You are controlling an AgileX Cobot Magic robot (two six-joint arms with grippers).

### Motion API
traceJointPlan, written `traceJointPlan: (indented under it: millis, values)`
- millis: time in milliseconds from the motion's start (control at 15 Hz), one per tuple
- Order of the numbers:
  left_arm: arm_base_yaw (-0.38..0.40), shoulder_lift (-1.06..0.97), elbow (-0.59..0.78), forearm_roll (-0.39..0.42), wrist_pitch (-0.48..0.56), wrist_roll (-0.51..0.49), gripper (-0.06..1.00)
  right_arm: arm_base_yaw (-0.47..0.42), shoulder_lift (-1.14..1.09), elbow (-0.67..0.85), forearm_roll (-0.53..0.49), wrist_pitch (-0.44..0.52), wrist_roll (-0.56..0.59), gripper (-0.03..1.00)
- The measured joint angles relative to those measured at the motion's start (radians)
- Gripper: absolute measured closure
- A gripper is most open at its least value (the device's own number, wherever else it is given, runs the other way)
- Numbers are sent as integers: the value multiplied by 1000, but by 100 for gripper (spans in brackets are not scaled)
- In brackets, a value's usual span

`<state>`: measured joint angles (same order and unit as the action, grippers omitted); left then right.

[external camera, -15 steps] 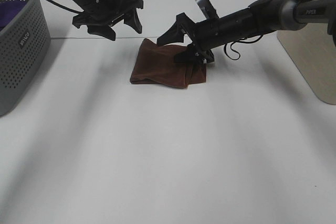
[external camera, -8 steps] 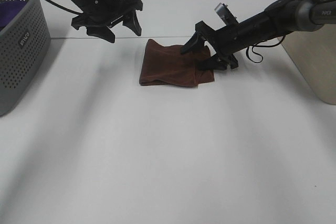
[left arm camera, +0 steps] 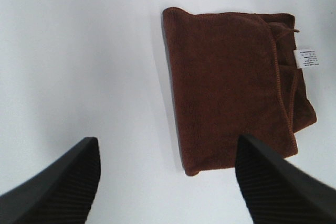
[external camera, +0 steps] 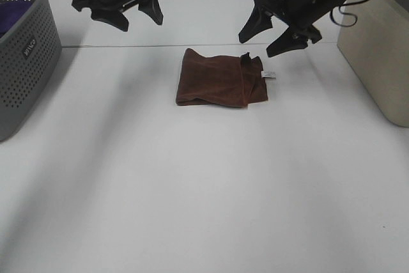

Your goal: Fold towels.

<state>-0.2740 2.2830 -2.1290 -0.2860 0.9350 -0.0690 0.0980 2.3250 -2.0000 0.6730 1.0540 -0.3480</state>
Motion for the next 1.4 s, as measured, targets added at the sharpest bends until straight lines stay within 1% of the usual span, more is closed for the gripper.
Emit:
traceJointPlan:
  millis: [67, 133, 200, 333, 400, 600, 667, 800, 867, 1000, 1067, 1200, 1267, 1400]
  values:
    - [0, -37, -2, 22, 25, 0, 27, 9, -42, 0, -94, 24, 41, 20]
    - [0, -76, -4, 54, 58, 0, 27, 20, -84, 0, -166, 51, 75, 20]
    - [0, -116, -4, 86, 104, 0, 27, 32, -121, 0, -220, 80, 97, 20]
    - [0, -195, -5, 137, 203, -1, 27, 57, -188, 0, -297, 146, 153, 20]
    - [0, -271, -6, 179, 271, -21, 27, 73, -249, 16, -374, 151, 193, 20]
    - [0, -410, 4, 247, 276, -42, 27, 83, -386, 135, -458, 154, 223, 20]
    - [0, -439, 8, 259, 276, -46, 27, 83, -415, 157, -461, 155, 224, 20]
    - [0, -558, 71, 316, 276, -52, 27, 85, -534, 288, -472, 160, 225, 20]
    - [0, -636, 146, 351, 276, -52, 27, 85, -595, 356, -475, 160, 228, 20]
    - [0, -803, 349, 414, 276, -68, 27, 85, -735, 517, -479, 160, 236, 20]
    - [0, -887, 456, 436, 279, -89, 27, 85, -807, 602, -479, 143, 241, 20]
    - [0, -1065, 676, 452, 281, -127, 27, 85, -964, 789, -479, 74, 257, 20]
    - [0, -1098, 718, 452, 281, -135, 27, 85, -1004, 830, -479, 59, 260, 20]
    - [0, -1263, 903, 452, 281, -150, 27, 85, -1144, 1021, -479, 13, 266, 20]
